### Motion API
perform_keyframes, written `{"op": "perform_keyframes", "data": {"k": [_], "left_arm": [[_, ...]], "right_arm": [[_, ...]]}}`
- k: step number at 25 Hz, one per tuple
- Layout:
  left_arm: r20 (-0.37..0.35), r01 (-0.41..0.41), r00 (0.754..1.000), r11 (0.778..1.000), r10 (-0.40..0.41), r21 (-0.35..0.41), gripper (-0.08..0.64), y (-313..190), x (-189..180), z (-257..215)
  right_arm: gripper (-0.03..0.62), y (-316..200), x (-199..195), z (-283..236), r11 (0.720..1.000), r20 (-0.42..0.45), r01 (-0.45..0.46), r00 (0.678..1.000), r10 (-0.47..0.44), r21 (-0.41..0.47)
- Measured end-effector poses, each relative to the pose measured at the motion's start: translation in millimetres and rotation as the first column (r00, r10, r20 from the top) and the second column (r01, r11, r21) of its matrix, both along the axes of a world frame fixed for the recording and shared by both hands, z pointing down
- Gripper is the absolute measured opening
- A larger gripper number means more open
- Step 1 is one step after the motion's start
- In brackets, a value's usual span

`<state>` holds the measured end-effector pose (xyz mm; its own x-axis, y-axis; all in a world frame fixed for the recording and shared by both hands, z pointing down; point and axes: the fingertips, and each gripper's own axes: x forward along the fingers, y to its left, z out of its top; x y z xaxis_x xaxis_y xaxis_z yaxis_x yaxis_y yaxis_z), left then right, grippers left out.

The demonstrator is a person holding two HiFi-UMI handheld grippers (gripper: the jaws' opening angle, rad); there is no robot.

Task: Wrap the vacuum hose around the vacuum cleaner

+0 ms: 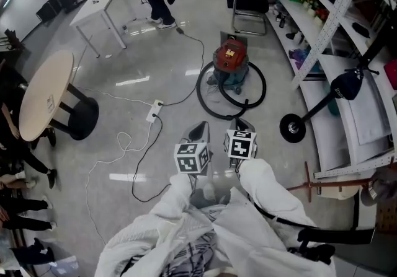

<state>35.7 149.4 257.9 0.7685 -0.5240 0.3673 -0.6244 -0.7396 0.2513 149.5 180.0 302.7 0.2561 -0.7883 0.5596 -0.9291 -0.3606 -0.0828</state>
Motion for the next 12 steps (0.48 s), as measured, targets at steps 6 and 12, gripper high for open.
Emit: {"op": "perform_keyframes", "data": {"k": [6,12], "left_arm": [[0.005,-0.030,1.000,0.999,0.030,0.020,0.000,27.1,1.0,-7.4],[-0.008,-0.004,1.000,1.000,0.004,0.015,0.000,37.1,-15.6,-9.2]], "right_arm": [[0.014,27.2,-2.9,2.0,1.000,-0.022,-0.005,1.000,0.004,-0.021],[0.014,36.5,-16.4,5.1,0.998,-0.042,0.026,0.999,-0.028,-0.049]]}}
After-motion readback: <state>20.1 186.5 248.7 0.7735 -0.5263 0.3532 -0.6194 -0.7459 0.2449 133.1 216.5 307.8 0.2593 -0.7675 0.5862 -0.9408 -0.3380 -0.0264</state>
